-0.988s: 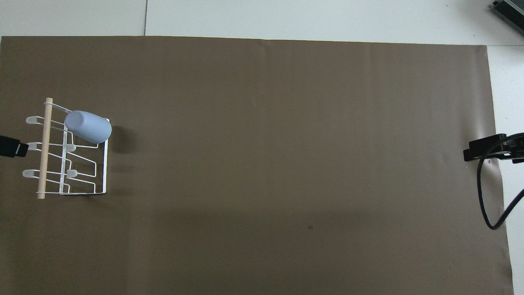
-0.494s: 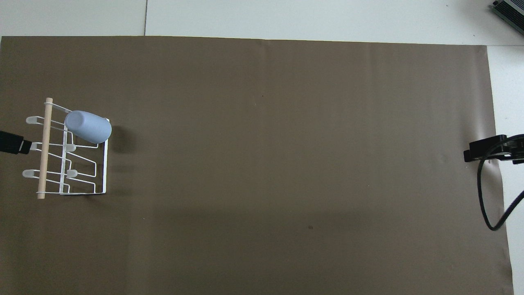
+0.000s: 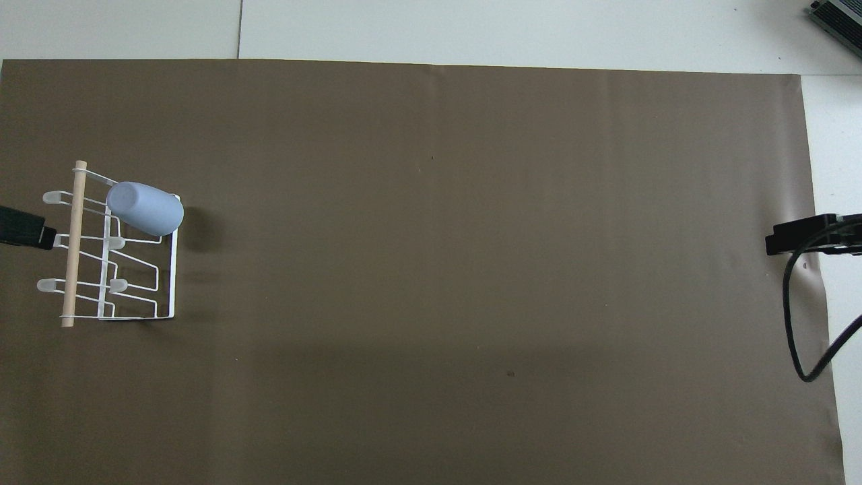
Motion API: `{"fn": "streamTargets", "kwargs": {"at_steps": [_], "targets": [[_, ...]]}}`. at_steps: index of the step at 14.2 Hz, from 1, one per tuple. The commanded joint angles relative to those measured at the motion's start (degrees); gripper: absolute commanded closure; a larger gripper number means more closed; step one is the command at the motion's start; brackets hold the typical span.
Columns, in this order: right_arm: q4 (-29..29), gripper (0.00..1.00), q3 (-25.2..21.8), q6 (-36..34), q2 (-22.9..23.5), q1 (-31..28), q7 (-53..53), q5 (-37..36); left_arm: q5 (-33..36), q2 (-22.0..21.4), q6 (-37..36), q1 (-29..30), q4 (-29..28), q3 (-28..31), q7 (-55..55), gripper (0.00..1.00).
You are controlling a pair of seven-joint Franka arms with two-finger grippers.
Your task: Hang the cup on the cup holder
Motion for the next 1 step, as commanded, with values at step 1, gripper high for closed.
{"fn": "streamTargets", "kwargs": {"at_steps": [1], "targets": [[-0.76, 0.00, 0.10, 0.41, -0.92, -0.22, -0.54, -0.80, 1.50, -0.12, -1.13, -0.72, 0.50, 0.17, -1.01, 0.00]]}}
